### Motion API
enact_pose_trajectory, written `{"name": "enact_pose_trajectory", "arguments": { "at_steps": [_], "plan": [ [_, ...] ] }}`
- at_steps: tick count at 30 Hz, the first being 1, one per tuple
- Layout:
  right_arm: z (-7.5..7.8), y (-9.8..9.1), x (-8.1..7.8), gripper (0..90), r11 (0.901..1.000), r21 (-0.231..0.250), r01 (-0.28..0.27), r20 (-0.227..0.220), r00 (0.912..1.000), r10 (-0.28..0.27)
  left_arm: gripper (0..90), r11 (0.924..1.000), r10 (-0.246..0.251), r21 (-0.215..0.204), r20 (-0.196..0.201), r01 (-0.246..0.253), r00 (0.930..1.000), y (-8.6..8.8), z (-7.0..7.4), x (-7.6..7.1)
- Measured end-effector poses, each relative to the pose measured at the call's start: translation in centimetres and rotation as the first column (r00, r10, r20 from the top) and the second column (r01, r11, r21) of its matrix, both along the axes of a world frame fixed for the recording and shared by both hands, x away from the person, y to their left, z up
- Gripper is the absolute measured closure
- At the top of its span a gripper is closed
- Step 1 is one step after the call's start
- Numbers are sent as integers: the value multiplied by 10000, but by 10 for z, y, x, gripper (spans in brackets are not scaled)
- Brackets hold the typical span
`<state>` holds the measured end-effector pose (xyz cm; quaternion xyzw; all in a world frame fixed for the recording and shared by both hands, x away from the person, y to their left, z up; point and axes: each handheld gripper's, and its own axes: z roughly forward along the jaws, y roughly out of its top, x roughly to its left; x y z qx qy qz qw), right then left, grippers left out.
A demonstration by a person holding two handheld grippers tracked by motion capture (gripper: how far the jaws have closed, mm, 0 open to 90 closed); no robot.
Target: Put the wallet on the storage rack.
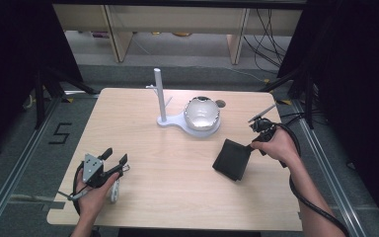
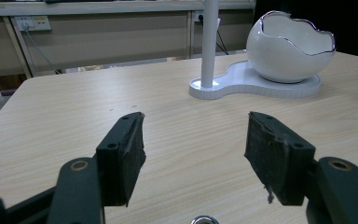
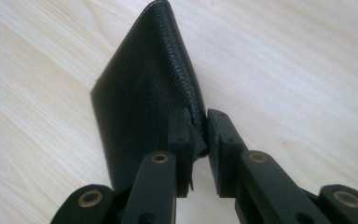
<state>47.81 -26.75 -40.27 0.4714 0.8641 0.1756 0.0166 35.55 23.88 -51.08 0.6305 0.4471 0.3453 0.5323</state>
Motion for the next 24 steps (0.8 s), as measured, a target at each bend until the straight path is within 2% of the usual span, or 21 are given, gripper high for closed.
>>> {"name": "enact_pose_trajectory", "arguments": {
  "at_steps": [5, 7, 9, 11, 13, 17, 19, 20, 22, 23, 24],
  "plan": [
    [21, 7, -1, 814, 9993, -320, -215, 623, 9978, 235, 365, 10000, 26, -15, 10, -26, 10000, 1, 0, 0],
    [26, 10, -1, 814, 9988, -476, -69, 514, 9986, 94, 364, 10000, 15, 5, -22, -15, 10000, 1, 0, 0],
    [29, 11, 3, 814, 9980, -541, -333, 691, 9969, 370, 364, 10000, 10, -2, -12, -10, 10000, 0, 0, 0],
    [32, 13, 4, 814, 9982, -578, -186, 534, 9983, 217, 364, 10000, 18, -4, 4, -18, 10000, 1, 0, 0],
    [33, 13, 6, 814, 9972, -685, -293, 564, 9979, 332, 364, 10000, 22, 2, 3, -22, 10000, 1, 0, 0],
    [39, 15, 14, 814, 9948, -985, -267, 255, 9992, 294, 364, 10000, 19, -14, 7, -19, 10000, 1, 0, 0],
    [43, 18, 15, 814, 9929, -1190, 91, 59, 9999, -84, 364, 10000, 24, -14, 15, -24, 10000, 1, 0, 0],
    [45, 18, 17, 814, 9908, -1348, 83, 50, 10000, -77, 364, 10000, 25, -18, 24, -25, 10000, 1, 0, 0],
    [46, 18, 18, 814, 9912, -1319, 80, 73, 9999, -71, 364, 10000, 31, -33, 27, -31, 10000, 1, 0, 0],
    [49, 19, 21, 815, 9923, -1239, -61, 274, 9996, 96, 364, 10000, 51, -36, 37, -51, 10000, 2, 0, 0],
    [51, 20, 21, 815, 9925, -1225, -19, 157, 9999, 38, 364, 10000, 57, -38, 36, -57, 10000, 2, 0, 0]
  ]
}}
